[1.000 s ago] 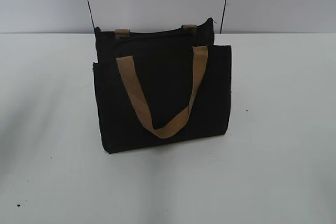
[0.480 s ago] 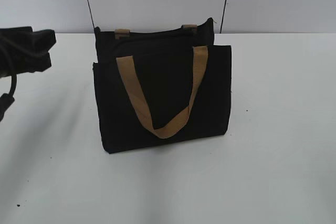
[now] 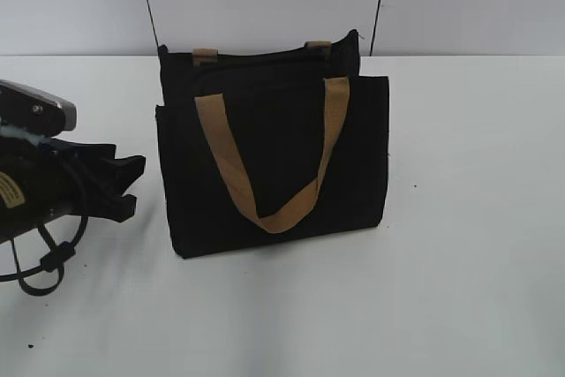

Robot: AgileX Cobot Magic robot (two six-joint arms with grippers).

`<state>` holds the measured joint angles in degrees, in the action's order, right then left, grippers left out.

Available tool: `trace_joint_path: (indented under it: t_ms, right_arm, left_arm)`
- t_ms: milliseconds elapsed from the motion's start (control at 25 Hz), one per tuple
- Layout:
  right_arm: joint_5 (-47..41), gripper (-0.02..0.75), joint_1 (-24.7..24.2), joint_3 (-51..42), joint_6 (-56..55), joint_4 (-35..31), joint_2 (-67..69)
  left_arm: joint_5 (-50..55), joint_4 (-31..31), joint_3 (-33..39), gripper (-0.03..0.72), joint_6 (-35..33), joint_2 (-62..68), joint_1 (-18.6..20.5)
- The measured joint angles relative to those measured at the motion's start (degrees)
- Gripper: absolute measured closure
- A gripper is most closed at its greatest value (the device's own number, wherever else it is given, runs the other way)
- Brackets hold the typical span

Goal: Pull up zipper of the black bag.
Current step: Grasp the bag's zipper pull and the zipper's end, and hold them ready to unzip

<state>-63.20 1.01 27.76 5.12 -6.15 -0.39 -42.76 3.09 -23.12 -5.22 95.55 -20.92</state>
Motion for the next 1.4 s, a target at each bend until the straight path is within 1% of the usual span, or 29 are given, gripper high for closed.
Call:
trace_joint_path:
  t_ms: [120, 200, 320, 440, 520, 720, 1000, 1040, 1120, 1280, 1320, 1400]
  right_arm:
    - [0.0, 0.253, 0.0, 0.0, 0.0, 0.0, 0.0]
    - [0.0, 0.253, 0.0, 0.0, 0.0, 0.0, 0.0]
    - [0.0, 0.253, 0.0, 0.0, 0.0, 0.0, 0.0]
    - [0.0, 0.253, 0.0, 0.0, 0.0, 0.0, 0.0]
    - [0.0, 0.253, 0.0, 0.0, 0.0, 0.0, 0.0]
    - [0.0, 0.253, 0.0, 0.0, 0.0, 0.0, 0.0]
    - [0.0, 0.253, 0.0, 0.0, 0.0, 0.0, 0.0]
    - [0.0, 0.253, 0.0, 0.0, 0.0, 0.0, 0.0]
    - [0.0, 0.253, 0.0, 0.0, 0.0, 0.0, 0.0]
    - [0.0, 0.253, 0.0, 0.0, 0.0, 0.0, 0.0]
    - [0.0, 0.253, 0.0, 0.0, 0.0, 0.0, 0.0]
    - [0.0, 0.253, 0.0, 0.0, 0.0, 0.0, 0.0]
  left_arm:
    - [-8.9, 4.0, 0.1, 0.338, 0.9, 4.2, 0.0]
    - [-12.3, 5.6, -0.4, 0.338, 2.2, 6.3, -0.1]
    - [-14.0, 9.0, -1.8, 0.338, 5.2, 8.9, -0.1]
    - [-14.3, 14.3, -3.2, 0.335, 8.7, 11.2, -0.1]
    - [-14.5, 17.0, -3.9, 0.333, 9.8, 12.5, -0.1]
    - [-15.3, 17.8, -5.1, 0.33, 10.1, 15.0, -0.1]
    - [-15.6, 17.6, -8.9, 0.34, 10.3, 18.7, 0.0]
    - [-15.6, 17.6, -9.3, 0.354, 10.3, 19.0, 0.0]
    - [-15.9, 18.1, -9.6, 0.407, 10.3, 19.2, 0.0]
    - [-16.4, 19.7, -9.7, 0.634, 10.5, 19.4, 0.0]
    - [-16.4, 19.7, -9.6, 0.653, 10.5, 19.2, 0.0]
    - [-16.4, 17.7, -8.3, 0.653, 10.6, 17.5, 0.0]
